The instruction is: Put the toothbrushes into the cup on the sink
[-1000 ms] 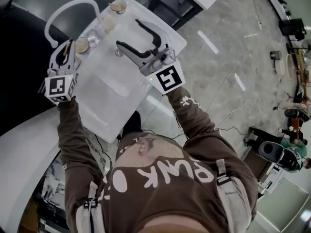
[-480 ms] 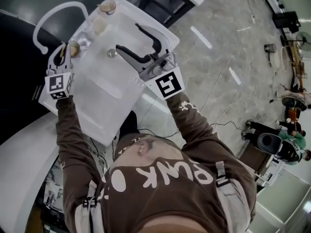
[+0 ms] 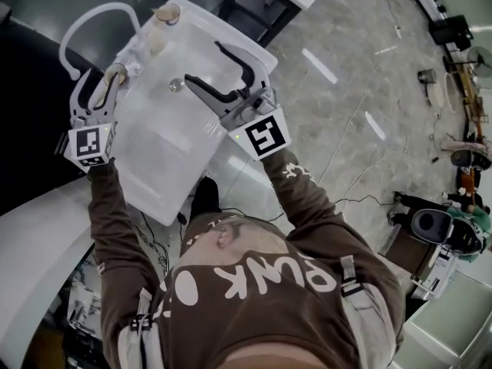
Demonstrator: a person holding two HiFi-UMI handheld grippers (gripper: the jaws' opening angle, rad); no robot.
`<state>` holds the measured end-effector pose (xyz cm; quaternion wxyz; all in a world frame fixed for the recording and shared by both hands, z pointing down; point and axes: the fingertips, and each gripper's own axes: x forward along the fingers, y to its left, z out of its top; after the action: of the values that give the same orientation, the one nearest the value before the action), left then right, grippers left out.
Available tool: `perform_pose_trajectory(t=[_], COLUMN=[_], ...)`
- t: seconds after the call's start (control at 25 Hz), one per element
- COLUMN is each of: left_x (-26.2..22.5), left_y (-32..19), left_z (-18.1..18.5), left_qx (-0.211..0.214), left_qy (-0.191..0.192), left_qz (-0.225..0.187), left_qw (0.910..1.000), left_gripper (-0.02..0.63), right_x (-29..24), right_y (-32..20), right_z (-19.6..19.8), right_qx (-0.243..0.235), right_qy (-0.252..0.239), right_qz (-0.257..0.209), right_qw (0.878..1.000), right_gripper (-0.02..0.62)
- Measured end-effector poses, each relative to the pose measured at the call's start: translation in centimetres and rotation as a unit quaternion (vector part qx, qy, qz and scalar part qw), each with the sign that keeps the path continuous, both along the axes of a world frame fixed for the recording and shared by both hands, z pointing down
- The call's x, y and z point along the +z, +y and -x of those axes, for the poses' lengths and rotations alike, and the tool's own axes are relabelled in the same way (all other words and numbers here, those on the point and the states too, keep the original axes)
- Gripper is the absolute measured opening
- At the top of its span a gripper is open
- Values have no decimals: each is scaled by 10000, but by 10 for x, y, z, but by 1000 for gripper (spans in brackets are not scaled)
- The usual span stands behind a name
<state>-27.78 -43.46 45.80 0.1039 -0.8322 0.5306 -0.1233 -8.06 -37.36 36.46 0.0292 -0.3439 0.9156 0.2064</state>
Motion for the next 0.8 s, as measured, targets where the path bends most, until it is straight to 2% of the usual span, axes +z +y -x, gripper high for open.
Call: perform_pose_trajectory(t=[0.2, 0.36, 0.52, 0.8], left_x=[-51, -102, -135, -156], left_y=[65, 151, 268, 470], left_z=[-24, -46, -88, -174], left_qx=[161, 258, 289, 474], left_qy=[101, 747, 897, 725], left_qz=[-396, -721, -847, -868], left_qw=[9990, 9943, 9919, 9925], left_gripper=[230, 232, 232, 232], right_x=[-17, -37, -59, -61], right_y=[39, 101, 196, 372], right_z=[-11, -30, -65, -120], right_qx=[-20, -53, -105, -269], right_qy=[-119, -338, -491, -588], right_qz=[-150, -268, -412, -307], right_qw=[9998, 9991, 9979, 9974], right_gripper=[279, 286, 295, 309])
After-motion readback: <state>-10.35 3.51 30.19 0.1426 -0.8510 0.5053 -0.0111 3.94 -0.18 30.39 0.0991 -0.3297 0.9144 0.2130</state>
